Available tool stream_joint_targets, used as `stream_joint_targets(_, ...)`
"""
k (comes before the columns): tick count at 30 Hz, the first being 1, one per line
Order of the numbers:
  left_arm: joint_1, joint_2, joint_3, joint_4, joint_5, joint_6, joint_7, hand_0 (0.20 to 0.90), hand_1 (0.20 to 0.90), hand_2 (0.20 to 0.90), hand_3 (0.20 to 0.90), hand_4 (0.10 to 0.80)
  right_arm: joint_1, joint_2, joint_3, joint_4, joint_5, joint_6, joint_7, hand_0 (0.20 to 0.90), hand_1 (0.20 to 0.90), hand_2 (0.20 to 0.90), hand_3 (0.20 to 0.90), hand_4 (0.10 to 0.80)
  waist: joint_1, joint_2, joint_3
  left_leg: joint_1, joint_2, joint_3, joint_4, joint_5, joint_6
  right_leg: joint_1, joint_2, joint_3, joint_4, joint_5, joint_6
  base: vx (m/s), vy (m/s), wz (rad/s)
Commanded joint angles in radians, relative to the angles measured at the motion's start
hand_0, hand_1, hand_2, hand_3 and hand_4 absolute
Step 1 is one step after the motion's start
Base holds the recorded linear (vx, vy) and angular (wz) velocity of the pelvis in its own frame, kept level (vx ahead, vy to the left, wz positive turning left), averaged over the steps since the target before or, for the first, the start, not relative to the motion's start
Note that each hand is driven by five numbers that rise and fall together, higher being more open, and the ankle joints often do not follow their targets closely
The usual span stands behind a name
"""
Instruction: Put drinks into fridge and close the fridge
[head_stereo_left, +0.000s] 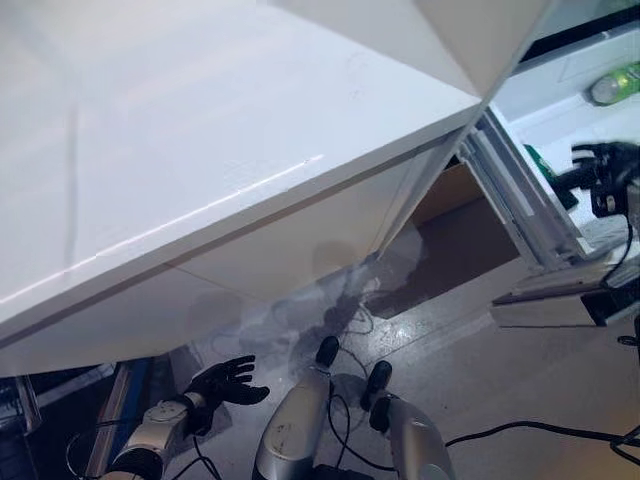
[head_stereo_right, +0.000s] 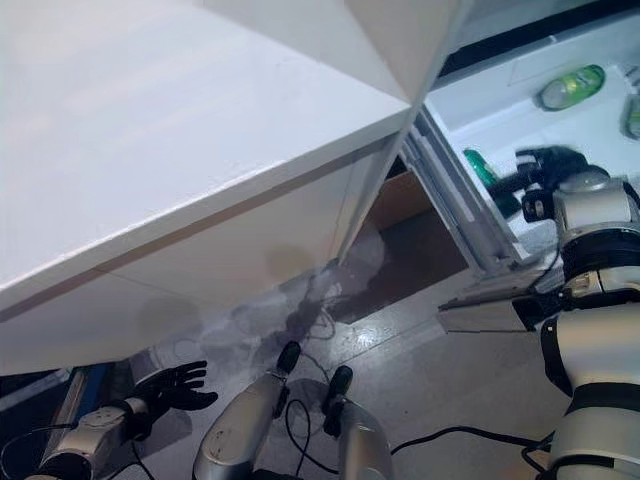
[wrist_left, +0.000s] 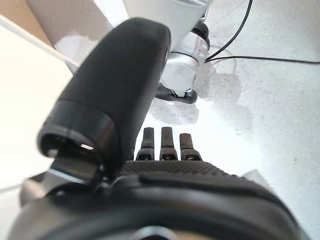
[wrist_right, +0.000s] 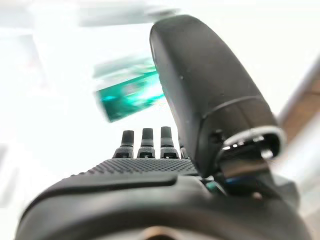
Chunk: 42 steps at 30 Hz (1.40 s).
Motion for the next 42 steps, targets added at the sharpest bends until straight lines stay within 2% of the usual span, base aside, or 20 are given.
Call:
stream_joint_targets(1,0.105,-0.004,-0.007,-0.033,0.048,-0.028,-0.026,0.900,0.900,0.900,0.900,0.800,0.041,-0.140,-0.065,-0.174,0.025,-0.185,-0.174,0.900,0.900,0.900,0.900,0.800,-0.036,-0.012,-0.126,0.029,0.025,0.068,-0.005,-0.063,0.006,0.034,0.038,-0.012,0.008,-0.020,-0.016,0.043,0.061,-0.19)
stream_joint_targets(4,0.127,-0.041,0.012,0.003,0.080,-0.022,-0.009,0.900,0.900,0.900,0.900,0.800,0.153,-0.166,-0.167,-0.327,-0.079,-0.225,-0.222,0.900,0.900,0.900,0.900,0.800,-0.070,-0.022,-0.168,0.090,0.024,0.090,-0.052,-0.065,0.007,0.078,0.039,0.014,-0.039,-0.012,-0.002,0.050,0.082,-0.25)
stream_joint_targets(10,0.135,-0.083,0.043,0.079,0.138,-0.021,0.009,0.900,0.900,0.900,0.900,0.800,0.373,-0.126,-0.350,-0.508,-0.056,-0.301,-0.319,0.900,0.900,0.900,0.900,0.800,-0.125,-0.033,-0.245,0.163,0.026,0.125,-0.123,-0.061,0.009,0.118,0.037,0.052,-0.084,-0.005,0.018,0.055,0.065,-0.29)
stream_joint_targets(13,0.134,-0.113,0.059,0.104,0.144,-0.015,0.014,0.900,0.900,0.900,0.900,0.800,0.526,-0.031,-0.462,-0.605,0.048,-0.386,-0.382,0.900,0.900,0.900,0.900,0.800,-0.154,-0.030,-0.286,0.192,0.022,0.147,-0.120,-0.081,0.017,0.132,0.029,0.067,-0.082,-0.010,0.025,0.120,0.084,-0.26)
stream_joint_targets(15,0.144,-0.137,0.062,0.113,0.149,-0.012,0.021,0.900,0.900,0.900,0.900,0.800,0.645,0.066,-0.526,-0.650,0.115,-0.451,-0.381,0.900,0.900,0.900,0.900,0.800,-0.167,-0.026,-0.306,0.209,0.017,0.158,-0.099,-0.104,0.025,0.146,0.024,0.078,-0.072,-0.019,0.026,0.162,0.064,-0.29)
stream_joint_targets(16,0.145,-0.137,0.061,0.113,0.149,-0.012,0.021,0.900,0.900,0.900,0.900,0.800,0.652,0.071,-0.530,-0.654,0.118,-0.451,-0.378,0.900,0.900,0.900,0.900,0.800,-0.166,-0.027,-0.307,0.210,0.017,0.158,-0.097,-0.105,0.025,0.147,0.023,0.078,-0.071,-0.020,0.026,0.125,0.039,-0.16)
stream_joint_targets(20,0.154,-0.165,0.064,0.119,0.146,-0.015,0.032,0.900,0.900,0.900,0.900,0.800,0.761,0.204,-0.561,-0.690,0.169,-0.536,-0.389,0.900,0.900,0.900,0.900,0.800,-0.178,-0.022,-0.302,0.216,0.010,0.169,-0.015,-0.160,0.041,0.157,0.004,0.088,-0.032,-0.035,0.019,0.118,0.025,-0.27)
stream_joint_targets(26,0.172,-0.188,0.059,0.101,0.125,-0.015,0.043,0.900,0.900,0.900,0.900,0.800,0.805,0.280,-0.568,-0.677,0.205,-0.592,-0.400,0.900,0.900,0.900,0.900,0.800,-0.177,-0.013,-0.255,0.168,0.008,0.174,0.144,-0.241,0.064,0.128,-0.027,0.075,0.094,-0.081,-0.001,0.059,0.055,0.02)
stream_joint_targets(34,0.157,-0.184,0.063,0.110,0.061,-0.019,0.099,0.900,0.900,0.900,0.900,0.800,0.743,0.281,-0.547,-0.626,0.307,-0.618,-0.425,0.900,0.900,0.900,0.900,0.800,-0.159,-0.007,-0.168,-0.013,-0.017,0.174,0.413,-0.341,0.111,-0.044,-0.048,0.072,0.362,-0.164,-0.044,-0.061,0.047,0.09)
stream_joint_targets(38,0.146,-0.180,0.073,0.114,0.016,-0.028,0.114,0.900,0.900,0.900,0.900,0.800,0.686,0.278,-0.535,-0.582,0.379,-0.610,-0.394,0.900,0.900,0.900,0.900,0.800,-0.150,0.002,-0.134,-0.101,-0.029,0.169,0.515,-0.367,0.125,-0.150,-0.057,0.069,0.497,-0.205,-0.066,-0.080,0.070,0.07)
stream_joint_targets(42,0.143,-0.180,0.084,0.109,-0.032,-0.045,0.123,0.900,0.900,0.900,0.900,0.800,0.630,0.270,-0.504,-0.538,0.469,-0.591,-0.293,0.900,0.900,0.900,0.900,0.800,-0.136,0.009,-0.109,-0.169,-0.042,0.161,0.590,-0.380,0.132,-0.230,-0.064,0.065,0.591,-0.234,-0.085,-0.034,0.069,0.08)
